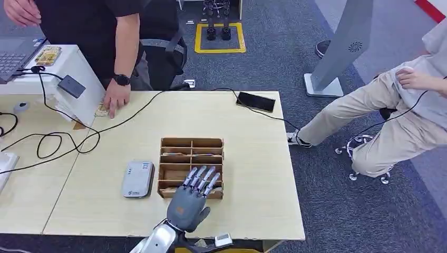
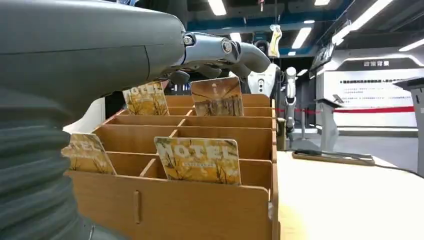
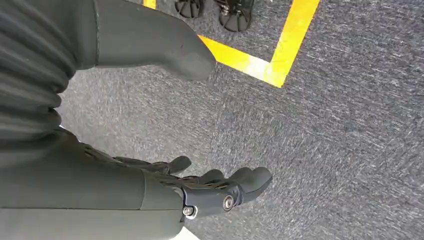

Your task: Pass the card to the sensor for recognition and then transmit it.

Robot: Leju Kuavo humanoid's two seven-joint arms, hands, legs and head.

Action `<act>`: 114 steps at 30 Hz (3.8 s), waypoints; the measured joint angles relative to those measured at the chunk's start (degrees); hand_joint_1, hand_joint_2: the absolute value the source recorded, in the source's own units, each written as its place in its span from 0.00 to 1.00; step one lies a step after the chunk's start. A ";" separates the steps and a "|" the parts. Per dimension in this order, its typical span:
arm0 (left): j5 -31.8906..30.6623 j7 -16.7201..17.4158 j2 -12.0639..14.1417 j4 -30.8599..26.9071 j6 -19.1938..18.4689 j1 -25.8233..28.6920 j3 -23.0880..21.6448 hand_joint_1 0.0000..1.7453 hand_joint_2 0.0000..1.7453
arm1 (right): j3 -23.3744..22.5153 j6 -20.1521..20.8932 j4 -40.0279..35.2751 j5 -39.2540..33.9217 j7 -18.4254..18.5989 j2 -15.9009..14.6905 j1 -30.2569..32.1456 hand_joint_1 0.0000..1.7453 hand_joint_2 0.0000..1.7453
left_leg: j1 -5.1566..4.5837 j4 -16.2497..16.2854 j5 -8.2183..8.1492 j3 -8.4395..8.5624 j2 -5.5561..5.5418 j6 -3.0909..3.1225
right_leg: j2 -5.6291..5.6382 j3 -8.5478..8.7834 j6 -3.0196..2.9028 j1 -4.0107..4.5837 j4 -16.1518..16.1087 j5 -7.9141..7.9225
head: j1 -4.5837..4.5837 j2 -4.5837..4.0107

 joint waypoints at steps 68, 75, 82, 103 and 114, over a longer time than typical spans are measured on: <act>-2.78 2.87 0.96 -27.67 5.60 5.47 4.26 0.00 1.00 | 3.67 -1.01 5.16 -1.40 -1.64 -1.09 -0.05 0.00 1.00 | 0.00 0.00 0.01 0.00 -0.01 0.01 | -0.02 0.01 0.00 0.00 0.01 0.00 | 0.02 0.00; -2.78 2.67 1.64 -26.25 5.60 5.14 3.93 0.00 1.00 | 5.38 -1.09 5.27 -1.79 -1.31 -1.18 -0.04 0.00 1.00 | 0.00 0.00 0.01 0.00 -0.01 0.01 | -0.02 0.01 0.00 0.00 0.00 0.00 | 0.02 0.00; -2.78 2.99 1.64 -24.20 5.60 5.11 2.93 0.00 1.00 | 5.68 -1.16 5.33 -1.99 -1.36 -1.22 -0.02 0.00 1.00 | -0.01 0.00 0.01 0.01 -0.01 0.01 | -0.02 0.01 0.00 0.00 0.00 0.00 | 0.02 0.00; -2.78 15.55 -1.25 -4.08 5.60 1.94 -3.81 0.00 1.00 | 5.14 -1.57 4.24 0.42 -0.07 -1.27 0.45 0.00 1.00 | 0.00 0.00 0.02 0.01 -0.01 0.01 | -0.02 0.02 -0.01 0.00 0.00 0.02 | 0.04 0.00; -2.78 26.89 -0.17 0.81 5.60 -5.09 -15.46 0.00 1.00 | 5.14 -1.55 4.28 0.63 -0.66 -1.29 0.42 0.00 1.00 | -0.01 0.01 0.01 0.00 -0.01 0.01 | -0.02 0.01 -0.01 -0.01 0.00 0.01 | 0.04 0.00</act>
